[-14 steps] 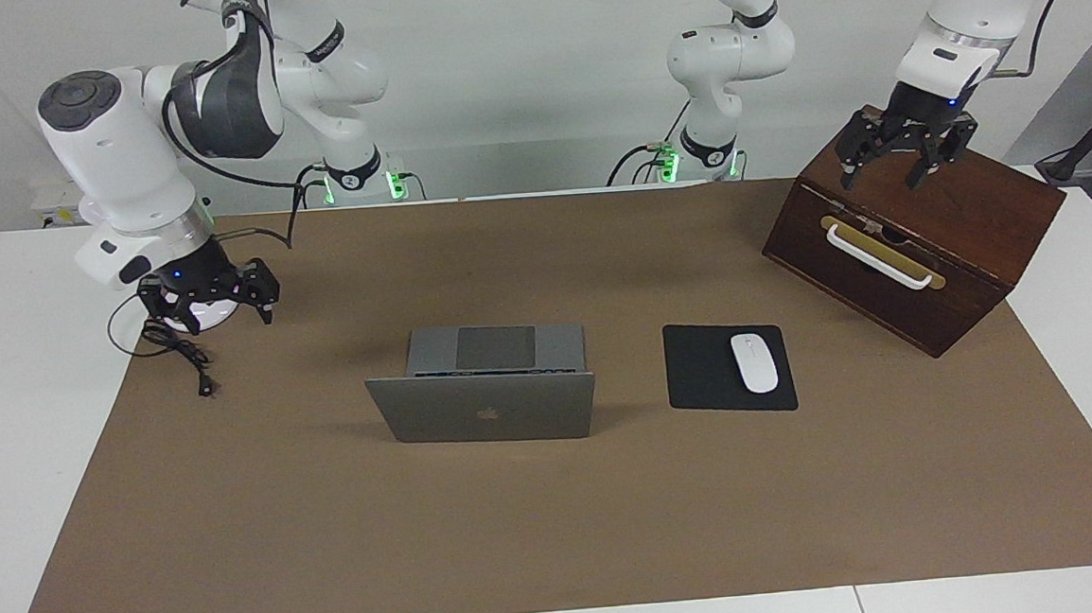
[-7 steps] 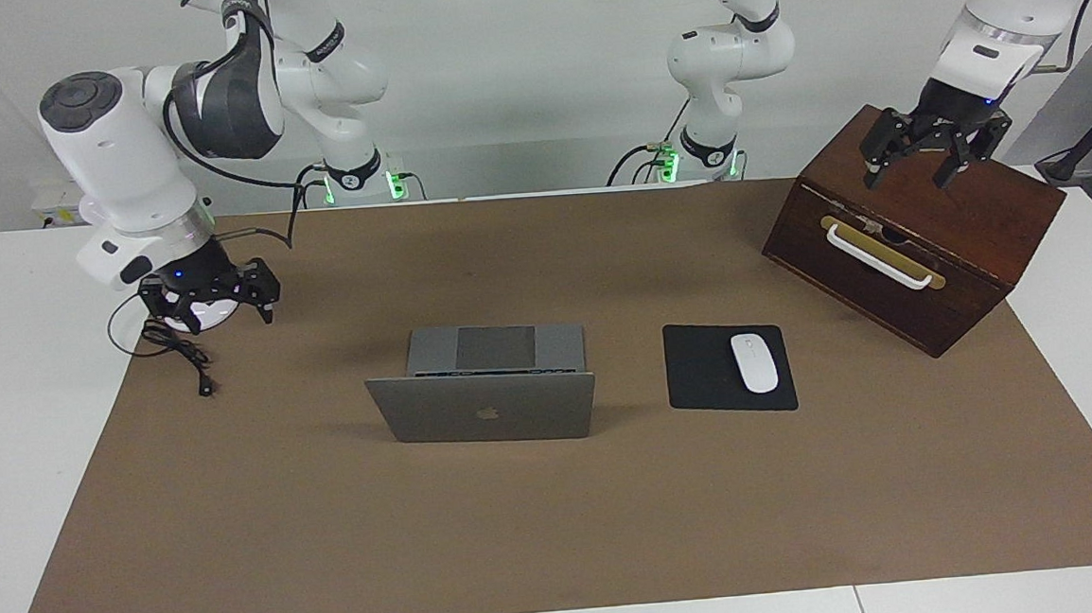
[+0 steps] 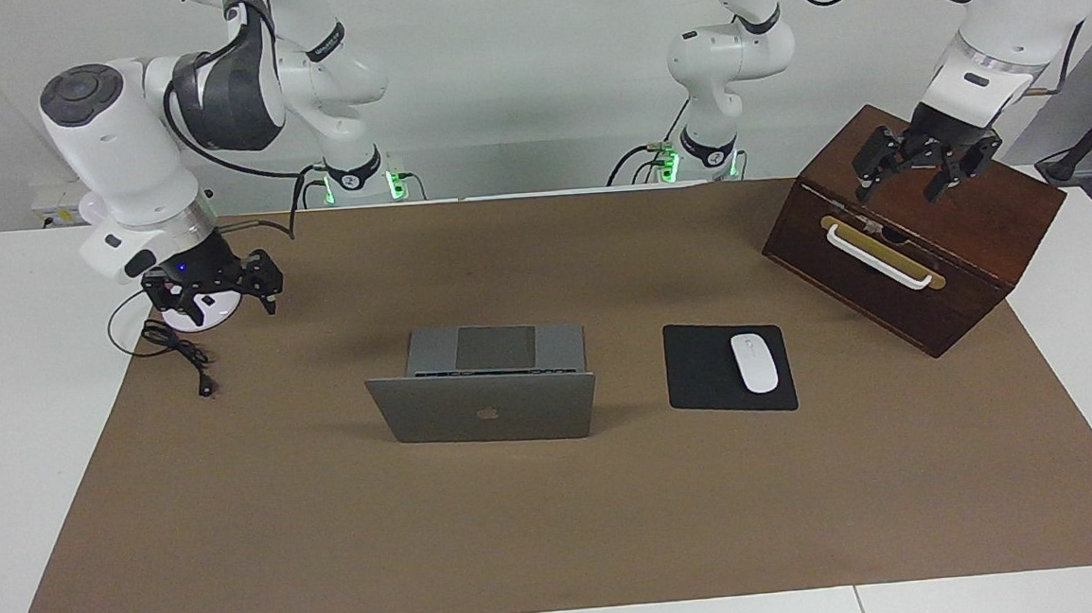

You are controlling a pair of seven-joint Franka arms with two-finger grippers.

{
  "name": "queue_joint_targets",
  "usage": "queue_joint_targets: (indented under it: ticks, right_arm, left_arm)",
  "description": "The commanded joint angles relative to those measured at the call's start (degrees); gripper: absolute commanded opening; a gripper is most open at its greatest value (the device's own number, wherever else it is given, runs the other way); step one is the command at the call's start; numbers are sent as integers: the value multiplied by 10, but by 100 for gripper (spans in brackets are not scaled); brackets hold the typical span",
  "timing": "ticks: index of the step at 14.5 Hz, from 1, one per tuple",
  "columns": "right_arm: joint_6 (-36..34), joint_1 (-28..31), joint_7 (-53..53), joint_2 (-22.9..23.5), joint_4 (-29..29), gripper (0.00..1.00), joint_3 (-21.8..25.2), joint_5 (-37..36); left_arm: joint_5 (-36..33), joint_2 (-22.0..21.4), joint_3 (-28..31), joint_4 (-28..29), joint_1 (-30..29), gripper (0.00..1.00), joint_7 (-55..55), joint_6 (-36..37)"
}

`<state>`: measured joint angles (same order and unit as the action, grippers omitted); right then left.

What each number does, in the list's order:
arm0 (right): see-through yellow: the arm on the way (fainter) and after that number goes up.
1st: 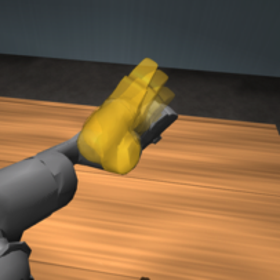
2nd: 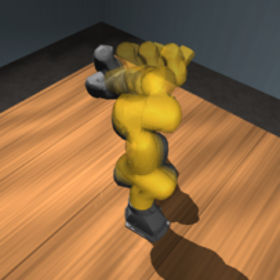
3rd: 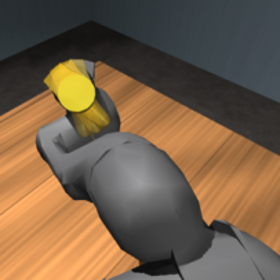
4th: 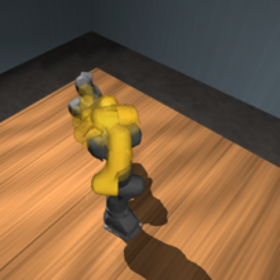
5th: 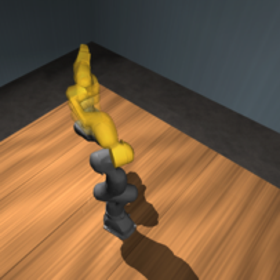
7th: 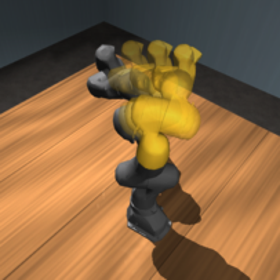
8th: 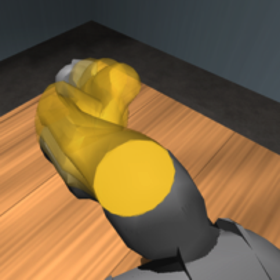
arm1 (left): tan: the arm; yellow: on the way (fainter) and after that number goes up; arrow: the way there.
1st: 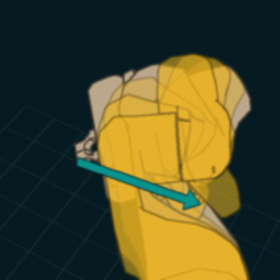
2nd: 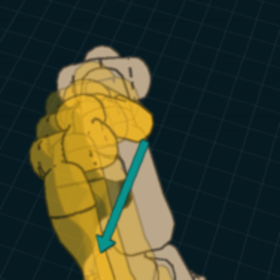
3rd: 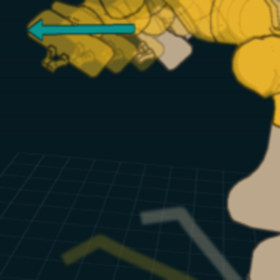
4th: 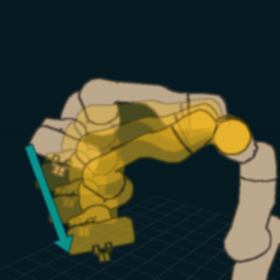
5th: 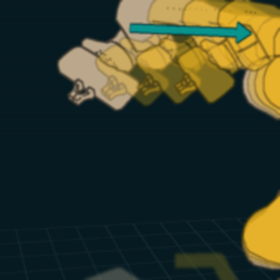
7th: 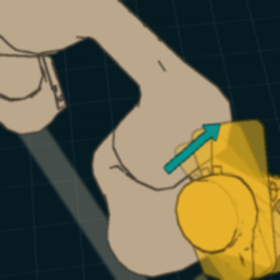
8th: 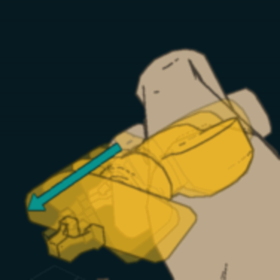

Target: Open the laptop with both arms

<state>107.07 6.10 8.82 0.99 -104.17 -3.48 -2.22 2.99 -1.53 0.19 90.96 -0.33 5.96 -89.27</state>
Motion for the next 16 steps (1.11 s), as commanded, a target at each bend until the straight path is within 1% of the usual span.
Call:
queue_joint_targets:
  ticks: [1, 2, 6, 10, 16]
  right_arm:
    - [-13, 2, -6, -6, 5, 100, -3, 12]
    - [-13, 1, -6, -6, 5, 100, -3, 12]
    - [-13, 2, -6, -6, 5, 100, -4, 12]
    - [-12, 2, -6, -6, 5, 100, -4, 12]
    - [-7, 1, -7, -6, 5, 100, -4, 12]
  left_arm:
    - [-11, -13, -3, 15, 1, 100, -59, 5]
    - [-11, -13, -4, 15, 3, 100, -73, 3]
    - [-12, -12, -5, 16, 7, 100, -64, -7]
    - [-12, -12, -4, 17, 6, 100, -4, -12]
    - [-12, -12, -4, 18, 1, 100, -12, -13]
